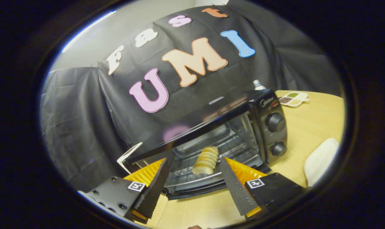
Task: Open the toaster oven, put the food inside, and close the toaster oven door.
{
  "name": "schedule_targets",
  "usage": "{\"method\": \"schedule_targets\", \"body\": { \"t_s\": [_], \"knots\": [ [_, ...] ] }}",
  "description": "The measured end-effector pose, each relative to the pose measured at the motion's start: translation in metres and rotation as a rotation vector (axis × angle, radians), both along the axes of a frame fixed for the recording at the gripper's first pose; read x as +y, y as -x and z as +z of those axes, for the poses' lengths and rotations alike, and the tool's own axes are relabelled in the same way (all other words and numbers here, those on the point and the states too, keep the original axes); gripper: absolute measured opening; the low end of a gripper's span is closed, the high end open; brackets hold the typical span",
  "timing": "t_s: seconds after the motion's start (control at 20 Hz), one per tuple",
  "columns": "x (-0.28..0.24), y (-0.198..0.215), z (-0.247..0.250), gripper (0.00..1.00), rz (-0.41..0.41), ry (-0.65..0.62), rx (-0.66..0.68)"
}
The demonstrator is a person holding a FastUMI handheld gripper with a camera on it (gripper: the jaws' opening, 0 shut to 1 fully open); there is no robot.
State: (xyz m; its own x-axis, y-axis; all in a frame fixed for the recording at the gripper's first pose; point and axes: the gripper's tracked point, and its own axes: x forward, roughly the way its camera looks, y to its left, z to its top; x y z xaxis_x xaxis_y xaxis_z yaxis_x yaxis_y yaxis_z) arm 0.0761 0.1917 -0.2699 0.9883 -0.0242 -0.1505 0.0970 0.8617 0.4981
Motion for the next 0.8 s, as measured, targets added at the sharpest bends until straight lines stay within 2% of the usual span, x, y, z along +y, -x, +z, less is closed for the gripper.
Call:
{"method": "schedule_targets", "body": {
  "t_s": [0.05, 0.3, 0.55, 0.8],
  "knots": [
    [-0.005, 0.01, 0.002, 0.99, 0.005, 0.006, -0.006],
    [-0.03, 0.068, -0.015, 0.99, 0.034, 0.042, 0.035],
    [-0.048, 0.113, -0.045, 0.99, 0.008, 0.184, 0.054],
    [-0.006, 0.147, -0.092, 1.0, 0.127, 0.272, 0.124]
  ]
}}
